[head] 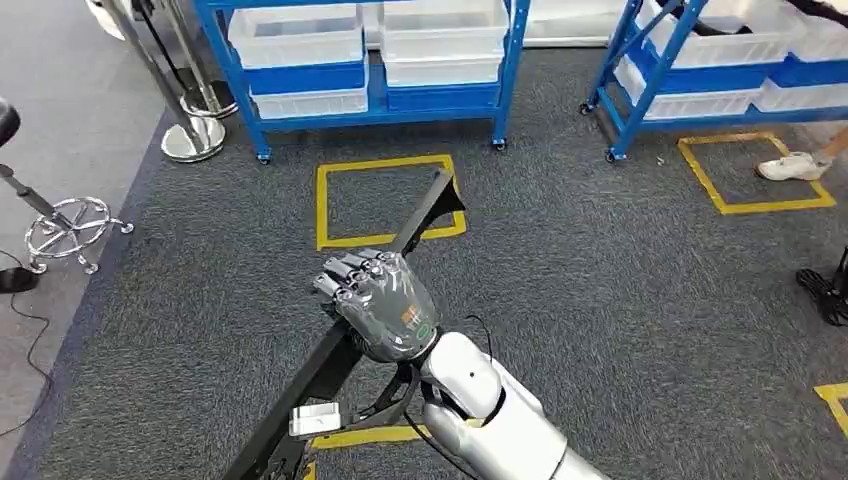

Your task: Take the parts from the cabinet and place them on the table.

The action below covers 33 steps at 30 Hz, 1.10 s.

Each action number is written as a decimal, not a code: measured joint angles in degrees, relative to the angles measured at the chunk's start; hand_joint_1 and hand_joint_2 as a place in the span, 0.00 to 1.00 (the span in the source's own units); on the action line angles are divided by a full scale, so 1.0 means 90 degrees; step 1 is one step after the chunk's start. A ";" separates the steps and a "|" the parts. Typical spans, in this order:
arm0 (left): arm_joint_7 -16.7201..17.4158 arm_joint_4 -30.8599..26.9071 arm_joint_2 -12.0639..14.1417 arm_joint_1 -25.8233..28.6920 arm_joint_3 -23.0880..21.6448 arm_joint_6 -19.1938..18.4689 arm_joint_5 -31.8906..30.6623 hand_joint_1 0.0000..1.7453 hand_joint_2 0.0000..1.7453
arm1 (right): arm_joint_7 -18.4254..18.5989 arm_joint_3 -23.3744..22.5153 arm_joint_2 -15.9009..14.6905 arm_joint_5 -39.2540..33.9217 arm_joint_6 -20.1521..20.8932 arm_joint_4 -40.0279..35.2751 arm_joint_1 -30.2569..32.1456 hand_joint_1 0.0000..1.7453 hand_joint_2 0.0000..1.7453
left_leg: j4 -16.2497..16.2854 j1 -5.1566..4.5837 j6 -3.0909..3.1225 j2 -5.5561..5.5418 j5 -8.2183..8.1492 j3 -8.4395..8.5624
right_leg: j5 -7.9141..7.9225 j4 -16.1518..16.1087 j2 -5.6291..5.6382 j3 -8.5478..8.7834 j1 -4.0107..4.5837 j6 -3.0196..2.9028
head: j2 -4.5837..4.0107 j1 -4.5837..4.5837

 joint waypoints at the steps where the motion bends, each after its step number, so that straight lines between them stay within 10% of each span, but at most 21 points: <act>1: 0.0000 0.0000 0.0000 0.0001 0.0000 0.0000 0.0002 0.00 1.00 | 0.0000 0.0002 -0.0002 -0.0005 0.0000 0.0000 0.0000 1.00 1.00 | -0.0004 -0.0006 -0.0025 0.0057 -0.0001 0.0004 | 0.0005 0.0009 0.0042 -0.0019 0.0010 -0.0024 | 0.0000 0.0002; 3: -0.0007 0.0000 -0.0002 -0.0005 -0.0002 0.0000 0.0002 0.00 1.00 | -0.0022 0.0005 -0.0010 -0.0005 0.0000 -0.0007 -0.0003 1.00 1.00 | 0.0001 0.0030 -0.0101 0.0132 -0.0015 -0.0001 | 0.0063 -0.0027 0.0175 -0.0049 0.0010 -0.0135 | 0.0000 0.0002; 4: -0.0007 0.0000 0.0000 -0.0010 -0.0005 0.0000 0.0002 0.00 1.00 | -0.0024 0.0010 -0.0007 -0.0010 -0.0002 -0.0019 -0.0007 1.00 1.00 | 0.0111 0.0056 -0.0154 -0.0135 -0.0158 -0.0047 | 0.0091 -0.0045 0.0225 -0.0056 -0.0008 -0.0178 | 0.0000 0.0002; 8: -0.0007 0.0000 0.0005 0.0030 -0.0005 0.0007 0.0005 0.00 1.00 | -0.0029 0.0041 -0.0010 -0.0015 0.0000 -0.0017 -0.0024 1.00 1.00 | 0.1850 0.0063 -0.0153 -0.0438 -0.1060 -0.0765 | 0.0150 -0.0037 0.0481 -0.0136 0.0030 -0.0267 | 0.0000 0.0002; 10: -0.0007 0.0000 0.0010 0.0037 -0.0005 0.0010 0.0005 0.00 1.00 | -0.0032 0.0051 -0.0014 -0.0015 -0.0010 -0.0017 -0.0032 1.00 1.00 | 0.1828 0.0060 -0.0107 -0.0448 -0.0867 -0.0742 | 0.0166 -0.0012 0.0658 -0.0164 0.0051 -0.0274 | 0.0000 0.0002; 12: -0.0007 0.0000 0.0010 0.0030 -0.0007 0.0010 -0.0010 0.00 1.00 | -0.0027 0.0051 -0.0024 0.0005 -0.0015 -0.0070 -0.0079 1.00 1.00 | 0.0810 0.0057 -0.0024 -0.0552 -0.0292 -0.0227 | 0.0171 0.0016 0.0827 -0.0164 0.0059 -0.0267 | 0.0000 0.0002; 14: -0.0005 0.0000 0.0042 0.0029 -0.0012 0.0005 -0.0022 0.00 1.00 | 0.0029 0.0051 -0.0058 0.0060 -0.0003 -0.0145 -0.0218 1.00 1.00 | 0.0207 0.0071 0.0079 -0.1180 -0.0161 0.0053 | 0.0206 0.0045 0.0950 -0.0233 0.0054 -0.0209 | 0.0000 0.0007; 18: 0.0010 0.0000 0.0036 0.0023 -0.0034 0.0000 -0.0034 0.00 1.00 | 0.0083 0.0012 -0.0128 0.0104 0.0012 -0.0284 -0.0338 1.00 1.00 | -0.0022 0.0054 0.0100 -0.0891 -0.0093 0.0085 | 0.0355 -0.0040 0.1271 -0.0345 0.0022 0.0016 | 0.0000 0.0002; 21: 0.0000 0.0000 0.0010 0.0002 -0.0041 -0.0015 -0.0041 0.00 1.00 | 0.0104 -0.0022 -0.0170 0.0172 0.0010 -0.0364 -0.0474 1.00 1.00 | -0.0151 0.0078 0.0178 -0.0598 -0.0003 0.0126 | -0.0134 0.0615 0.0483 -0.0658 0.0027 0.0057 | 0.0000 0.0021; 24: 0.0017 0.0000 0.0010 0.0036 -0.0041 -0.0032 -0.0080 0.00 1.00 | 0.0177 -0.0107 -0.0221 0.0240 0.0066 -0.0440 -0.0590 1.00 1.00 | -0.0127 0.0064 0.0183 -0.0302 -0.0007 0.0102 | -0.0540 0.1746 0.0386 -0.1175 -0.0017 0.0128 | 0.0000 0.0022; 27: 0.0022 0.0000 0.0005 0.0010 -0.0051 -0.0041 -0.0083 0.00 1.00 | 0.0211 -0.0231 -0.0279 0.0270 0.0194 -0.0520 -0.0678 1.00 1.00 | -0.0089 0.0064 0.0150 -0.0062 -0.0036 0.0096 | 0.0069 0.0718 0.0265 -0.0558 -0.0031 0.0128 | 0.0000 0.0024; 29: 0.0022 0.0000 0.0000 -0.0005 -0.0053 -0.0049 -0.0080 0.00 1.00 | 0.0216 -0.0272 -0.0284 0.0340 0.0231 -0.0551 -0.0734 1.00 1.00 | -0.0056 0.0044 0.0100 0.0036 -0.0075 0.0096 | 0.0111 -0.0044 -0.0232 -0.0143 0.0063 0.0027 | 0.0000 0.0022; 33: 0.0039 0.0000 -0.0012 -0.0005 -0.0061 -0.0085 -0.0068 0.00 1.00 | 0.0262 -0.0321 -0.0318 0.0430 0.0226 -0.0563 -0.0727 1.00 1.00 | -0.0063 -0.0002 -0.0049 0.0271 -0.0110 0.0144 | 0.0210 -0.0089 0.0055 -0.0177 0.0099 -0.0116 | 0.0000 0.0022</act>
